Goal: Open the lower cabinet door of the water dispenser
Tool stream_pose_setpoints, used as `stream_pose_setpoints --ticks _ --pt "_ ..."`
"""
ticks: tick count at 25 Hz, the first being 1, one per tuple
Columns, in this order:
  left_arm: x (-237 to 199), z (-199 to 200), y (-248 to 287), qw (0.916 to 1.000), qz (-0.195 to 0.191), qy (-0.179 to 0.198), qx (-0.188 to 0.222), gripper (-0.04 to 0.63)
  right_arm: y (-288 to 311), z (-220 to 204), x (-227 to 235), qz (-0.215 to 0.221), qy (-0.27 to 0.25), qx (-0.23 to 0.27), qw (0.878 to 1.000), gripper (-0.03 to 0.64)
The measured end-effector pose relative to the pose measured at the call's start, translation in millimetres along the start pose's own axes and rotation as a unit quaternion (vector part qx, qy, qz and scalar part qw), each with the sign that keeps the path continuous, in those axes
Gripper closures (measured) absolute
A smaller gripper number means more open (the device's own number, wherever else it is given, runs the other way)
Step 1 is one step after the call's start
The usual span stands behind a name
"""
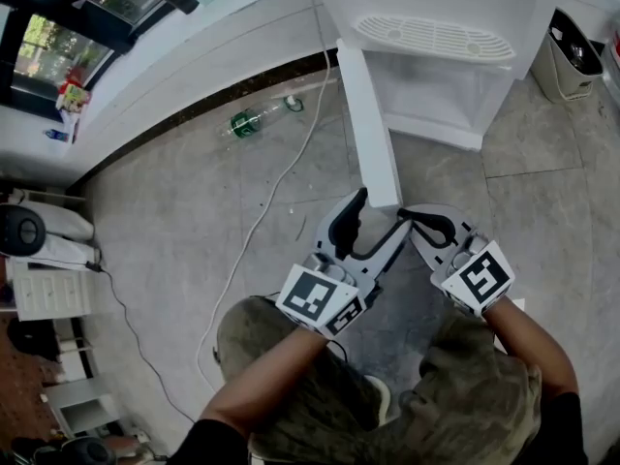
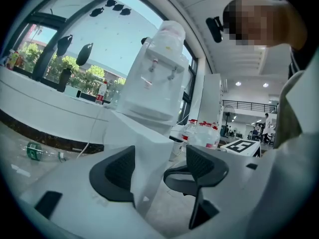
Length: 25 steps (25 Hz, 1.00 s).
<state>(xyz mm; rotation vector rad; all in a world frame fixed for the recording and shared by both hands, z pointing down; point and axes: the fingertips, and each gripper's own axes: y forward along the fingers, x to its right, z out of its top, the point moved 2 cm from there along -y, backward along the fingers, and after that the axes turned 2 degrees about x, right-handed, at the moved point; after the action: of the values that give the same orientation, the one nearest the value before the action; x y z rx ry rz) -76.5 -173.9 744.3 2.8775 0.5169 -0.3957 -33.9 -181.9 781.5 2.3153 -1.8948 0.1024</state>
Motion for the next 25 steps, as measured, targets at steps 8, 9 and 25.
stream_pose_setpoints --ticks 8,9,25 --pt "-17.3 7.1 -11.9 0.9981 0.037 -0.048 0.004 0.298 19.0 -3.6 -15.2 0.022 -0.002 0.004 1.000 0.617" --pt "-20.8 7.8 -14.3 0.9978 0.047 -0.046 0.002 0.298 21.7 -3.9 -17.7 0.027 -0.001 0.001 1.000 0.617" --pt "-67.8 15.0 -46.2 0.9870 0.159 0.016 -0.011 0.401 46.7 -15.6 -16.8 0.062 0.024 -0.017 0.998 0.617"
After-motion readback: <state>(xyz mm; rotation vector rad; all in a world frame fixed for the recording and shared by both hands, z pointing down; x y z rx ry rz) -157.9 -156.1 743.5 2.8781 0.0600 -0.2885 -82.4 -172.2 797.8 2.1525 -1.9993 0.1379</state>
